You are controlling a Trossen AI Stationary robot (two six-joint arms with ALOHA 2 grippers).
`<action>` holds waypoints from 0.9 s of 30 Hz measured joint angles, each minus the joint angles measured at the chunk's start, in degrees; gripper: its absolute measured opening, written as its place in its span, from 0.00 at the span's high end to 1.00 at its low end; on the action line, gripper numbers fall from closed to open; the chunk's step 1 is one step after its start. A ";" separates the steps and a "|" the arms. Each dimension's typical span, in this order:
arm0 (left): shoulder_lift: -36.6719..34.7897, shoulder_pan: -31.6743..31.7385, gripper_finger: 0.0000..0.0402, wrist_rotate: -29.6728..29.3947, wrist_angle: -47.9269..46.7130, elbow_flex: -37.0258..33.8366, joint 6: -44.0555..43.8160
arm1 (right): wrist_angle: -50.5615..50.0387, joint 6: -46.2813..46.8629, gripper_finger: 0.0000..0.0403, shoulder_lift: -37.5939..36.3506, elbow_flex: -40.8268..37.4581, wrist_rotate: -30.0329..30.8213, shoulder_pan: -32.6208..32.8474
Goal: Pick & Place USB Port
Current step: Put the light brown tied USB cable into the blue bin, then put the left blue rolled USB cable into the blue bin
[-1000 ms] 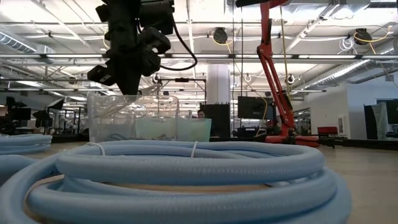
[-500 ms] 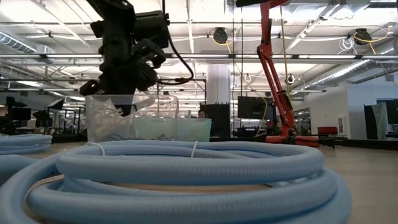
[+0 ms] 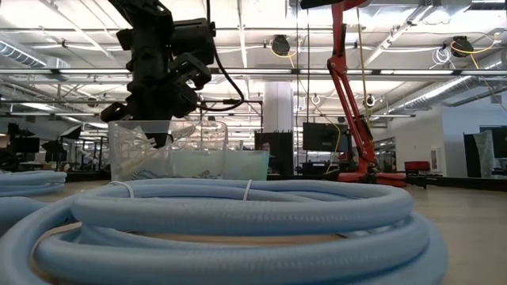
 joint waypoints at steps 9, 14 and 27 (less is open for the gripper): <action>0.00 -0.26 0.82 -0.76 -0.21 0.00 1.12 | 0.00 -0.21 0.48 0.00 0.00 0.00 0.00; 0.00 -0.24 0.80 -0.63 -0.09 0.00 1.09 | 0.00 -0.21 0.48 0.00 0.00 0.00 0.00; 0.00 -0.61 0.85 0.77 11.16 0.00 5.28 | -0.01 -0.63 0.48 0.02 0.00 1.75 0.09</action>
